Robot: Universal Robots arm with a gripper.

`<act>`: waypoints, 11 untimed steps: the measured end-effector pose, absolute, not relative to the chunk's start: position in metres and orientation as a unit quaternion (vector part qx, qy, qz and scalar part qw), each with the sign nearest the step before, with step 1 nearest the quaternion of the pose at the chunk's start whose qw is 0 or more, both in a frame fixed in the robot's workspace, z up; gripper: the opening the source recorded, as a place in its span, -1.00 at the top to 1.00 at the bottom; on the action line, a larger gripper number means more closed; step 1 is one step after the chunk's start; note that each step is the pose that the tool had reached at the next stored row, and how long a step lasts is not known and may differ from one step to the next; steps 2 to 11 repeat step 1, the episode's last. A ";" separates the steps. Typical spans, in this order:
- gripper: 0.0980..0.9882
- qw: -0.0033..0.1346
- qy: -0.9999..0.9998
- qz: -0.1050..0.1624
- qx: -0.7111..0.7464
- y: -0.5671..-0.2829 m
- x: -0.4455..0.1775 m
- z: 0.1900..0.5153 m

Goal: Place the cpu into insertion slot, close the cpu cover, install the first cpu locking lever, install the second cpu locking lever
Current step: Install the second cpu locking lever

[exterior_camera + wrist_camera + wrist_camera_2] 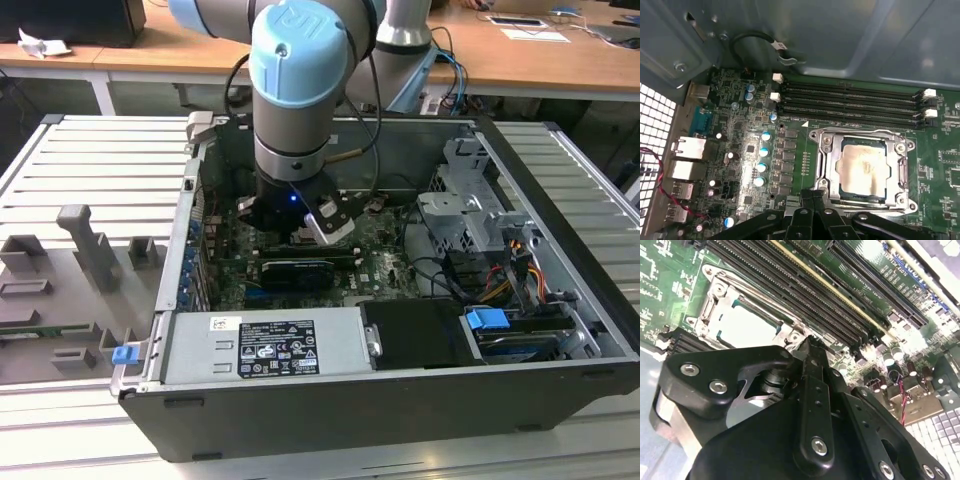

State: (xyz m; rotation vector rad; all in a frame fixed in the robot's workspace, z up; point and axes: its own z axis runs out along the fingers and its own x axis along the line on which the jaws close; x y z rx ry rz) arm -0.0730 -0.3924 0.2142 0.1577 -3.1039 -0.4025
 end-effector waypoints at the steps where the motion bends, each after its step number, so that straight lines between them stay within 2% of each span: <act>1: 0.98 0.004 -0.990 -0.129 0.050 -0.392 -0.073 0.215; 11: 0.98 0.004 -0.990 -0.129 0.050 -0.392 -0.073 0.215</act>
